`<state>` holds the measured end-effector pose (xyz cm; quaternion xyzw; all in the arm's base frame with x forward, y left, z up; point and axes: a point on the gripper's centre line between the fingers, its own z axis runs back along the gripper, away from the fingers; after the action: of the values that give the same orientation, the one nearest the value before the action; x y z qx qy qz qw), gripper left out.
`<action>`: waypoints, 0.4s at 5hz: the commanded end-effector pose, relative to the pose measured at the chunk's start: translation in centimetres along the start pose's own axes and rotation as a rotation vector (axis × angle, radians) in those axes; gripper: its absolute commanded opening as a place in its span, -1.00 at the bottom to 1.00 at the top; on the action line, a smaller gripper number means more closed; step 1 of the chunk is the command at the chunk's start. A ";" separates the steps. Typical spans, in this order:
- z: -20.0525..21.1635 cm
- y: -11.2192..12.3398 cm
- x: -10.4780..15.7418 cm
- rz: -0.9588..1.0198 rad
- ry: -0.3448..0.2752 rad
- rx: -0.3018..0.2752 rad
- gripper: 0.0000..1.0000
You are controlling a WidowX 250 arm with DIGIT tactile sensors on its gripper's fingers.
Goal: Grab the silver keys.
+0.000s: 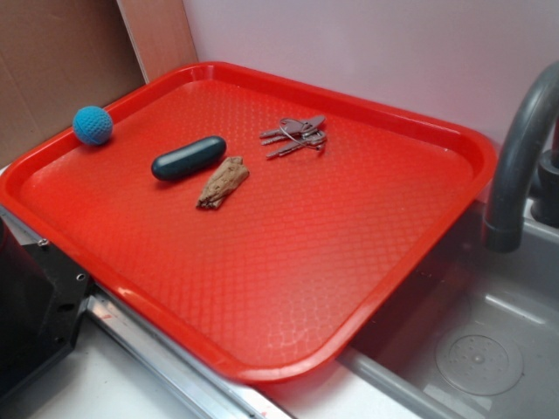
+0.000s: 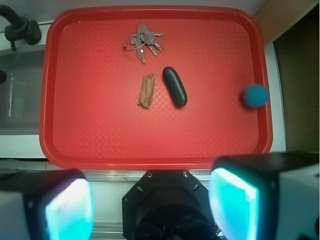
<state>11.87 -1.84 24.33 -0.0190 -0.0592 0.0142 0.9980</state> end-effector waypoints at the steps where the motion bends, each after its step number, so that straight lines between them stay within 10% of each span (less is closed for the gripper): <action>1: 0.0 0.0 0.0 0.000 0.000 0.000 1.00; 2: -3.9 1.7 4.4 0.253 -0.077 -0.058 1.00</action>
<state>16.53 -0.11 20.04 -0.0517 -0.0765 0.1461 0.9849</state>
